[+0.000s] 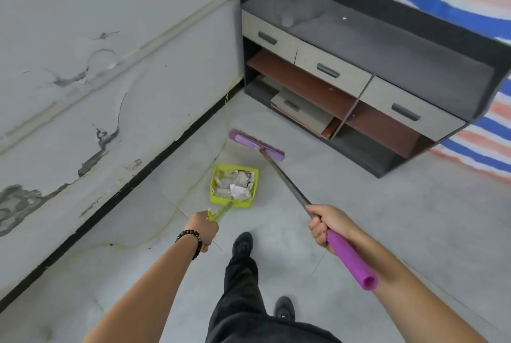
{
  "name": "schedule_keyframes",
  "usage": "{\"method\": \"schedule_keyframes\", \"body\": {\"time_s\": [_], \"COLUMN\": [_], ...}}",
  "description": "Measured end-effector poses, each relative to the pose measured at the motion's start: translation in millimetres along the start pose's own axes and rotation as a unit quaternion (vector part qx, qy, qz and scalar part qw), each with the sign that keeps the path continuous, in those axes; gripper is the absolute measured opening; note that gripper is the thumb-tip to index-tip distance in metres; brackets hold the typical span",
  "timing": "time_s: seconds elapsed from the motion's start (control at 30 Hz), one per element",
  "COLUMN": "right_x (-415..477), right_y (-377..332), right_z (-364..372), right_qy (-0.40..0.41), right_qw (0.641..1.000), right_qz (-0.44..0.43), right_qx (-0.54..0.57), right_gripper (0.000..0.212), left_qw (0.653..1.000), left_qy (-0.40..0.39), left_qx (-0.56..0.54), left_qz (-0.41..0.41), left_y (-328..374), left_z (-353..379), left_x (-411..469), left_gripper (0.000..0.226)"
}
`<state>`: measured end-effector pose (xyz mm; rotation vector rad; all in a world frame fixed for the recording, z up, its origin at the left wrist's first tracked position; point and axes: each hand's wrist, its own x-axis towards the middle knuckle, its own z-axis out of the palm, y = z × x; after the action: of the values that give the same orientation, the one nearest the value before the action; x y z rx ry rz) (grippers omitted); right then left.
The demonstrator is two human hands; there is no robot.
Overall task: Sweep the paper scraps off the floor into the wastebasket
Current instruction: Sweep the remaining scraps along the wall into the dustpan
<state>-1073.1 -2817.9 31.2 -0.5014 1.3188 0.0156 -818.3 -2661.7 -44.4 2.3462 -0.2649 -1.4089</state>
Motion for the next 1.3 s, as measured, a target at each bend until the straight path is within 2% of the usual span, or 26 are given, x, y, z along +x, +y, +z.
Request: {"method": "schedule_keyframes", "body": {"time_s": [0.17, 0.23, 0.33, 0.47, 0.6, 0.67, 0.73, 0.77, 0.9, 1.07, 1.2, 1.3], "right_x": [47, 68, 101, 136, 128, 106, 83, 73, 41, 57, 83, 104], "right_y": [-71, -95, -122, -126, -98, -86, -87, -93, -114, -112, -115, -108], "right_z": [16, 23, 30, 43, 69, 72, 61, 51, 25, 48, 74, 98], "right_qy": [0.078, 0.107, 0.134, 0.159, 0.169, 0.146, 0.109, 0.102, 0.104, 0.114, 0.12, 0.116], "right_qw": [0.996, 0.993, 0.991, 0.987, 0.973, 0.966, 0.972, 0.977, 0.984, 0.987, 0.989, 0.986], "right_qz": [-0.017, -0.026, -0.023, 0.007, 0.053, 0.067, 0.074, 0.083, 0.137, 0.097, 0.021, 0.006], "right_qx": [-0.025, -0.031, -0.016, -0.015, -0.148, -0.201, -0.192, -0.17, -0.046, -0.059, -0.083, -0.123], "right_gripper": [0.019, 0.017, 0.013, 0.011, 0.025, 0.026, 0.016, 0.011, 0.02, 0.021, 0.011, 0.021], "left_qw": [0.993, 0.986, 0.976, 0.967, 0.965, 0.968, 0.968, 0.967, 0.966, 0.97, 0.973, 0.975], "left_qy": [-0.06, -0.077, -0.098, -0.092, -0.116, -0.121, -0.129, -0.131, -0.126, -0.121, -0.118, -0.121], "left_qx": [0.097, 0.145, 0.192, 0.238, 0.233, 0.219, 0.215, 0.218, 0.223, 0.21, 0.196, 0.186], "left_qz": [-0.018, -0.006, -0.014, -0.002, -0.024, -0.03, -0.028, -0.028, -0.017, -0.024, -0.029, -0.028], "left_y": [70, 97, 135, 181, 209, 215, 214, 213, 212, 200, 186, 178], "left_z": [-28, -37, -43, -51, -58, -59, -57, -57, -59, -63, -75, -81], "left_x": [65, 86, 116, 144, 157, 157, 156, 155, 154, 162, 166, 168], "left_gripper": [0.014, 0.022, 0.014, 0.026, 0.024, 0.02, 0.017, 0.013, 0.005, 0.008, 0.002, 0.005]}}
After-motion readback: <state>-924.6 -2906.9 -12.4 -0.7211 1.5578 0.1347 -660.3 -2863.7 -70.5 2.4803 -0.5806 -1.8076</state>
